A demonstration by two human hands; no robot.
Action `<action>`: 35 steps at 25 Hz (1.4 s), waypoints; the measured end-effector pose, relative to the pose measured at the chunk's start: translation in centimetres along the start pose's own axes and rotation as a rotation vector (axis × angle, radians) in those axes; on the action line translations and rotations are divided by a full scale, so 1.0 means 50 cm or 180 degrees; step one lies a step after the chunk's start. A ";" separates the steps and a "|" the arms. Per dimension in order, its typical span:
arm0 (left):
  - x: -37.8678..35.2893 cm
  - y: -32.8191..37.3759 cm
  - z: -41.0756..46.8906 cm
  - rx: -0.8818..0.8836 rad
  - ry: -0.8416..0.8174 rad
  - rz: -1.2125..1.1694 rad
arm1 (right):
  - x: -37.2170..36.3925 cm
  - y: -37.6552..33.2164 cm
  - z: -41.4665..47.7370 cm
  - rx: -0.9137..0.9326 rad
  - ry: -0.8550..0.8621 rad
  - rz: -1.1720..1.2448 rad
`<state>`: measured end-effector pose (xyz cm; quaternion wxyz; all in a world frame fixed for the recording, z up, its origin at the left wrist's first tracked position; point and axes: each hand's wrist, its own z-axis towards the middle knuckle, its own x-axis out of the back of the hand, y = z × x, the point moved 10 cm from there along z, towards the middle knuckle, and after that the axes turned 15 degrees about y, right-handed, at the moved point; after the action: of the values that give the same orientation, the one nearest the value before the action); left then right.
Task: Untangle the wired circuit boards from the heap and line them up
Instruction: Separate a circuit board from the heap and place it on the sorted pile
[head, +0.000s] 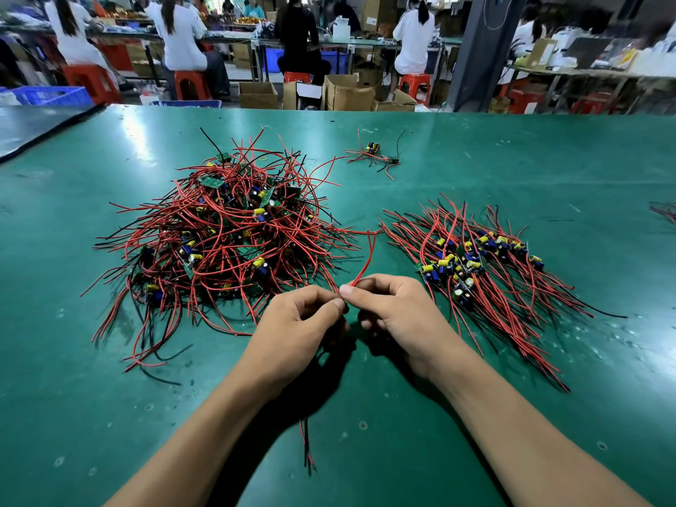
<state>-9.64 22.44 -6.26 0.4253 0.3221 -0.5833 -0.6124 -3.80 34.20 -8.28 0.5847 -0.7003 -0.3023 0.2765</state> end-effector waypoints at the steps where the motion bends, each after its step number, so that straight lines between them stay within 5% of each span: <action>1: -0.001 0.000 0.000 -0.0008 -0.0019 0.0027 | 0.004 0.003 0.003 -0.0060 0.0069 0.0032; 8: -0.017 0.000 -0.003 -0.0010 -0.0238 0.0080 | 0.057 -0.012 0.040 -0.0283 0.0759 0.0948; 16: -0.027 -0.001 -0.007 -0.0018 -0.0447 0.0122 | 0.033 0.015 0.031 -0.1471 0.0343 0.2138; 26: 0.001 -0.004 0.000 0.0017 0.0046 0.0006 | -0.015 0.018 -0.005 -0.0425 -0.0147 0.0289; 35: -0.016 -0.006 -0.005 0.0119 -0.0235 -0.0100 | 0.049 -0.004 0.040 -0.0700 0.0480 0.1483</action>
<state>-9.11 23.04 -6.66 0.3877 0.3162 -0.6049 -0.6195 -3.67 37.34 -8.51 0.4465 -0.8288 -0.1167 0.3162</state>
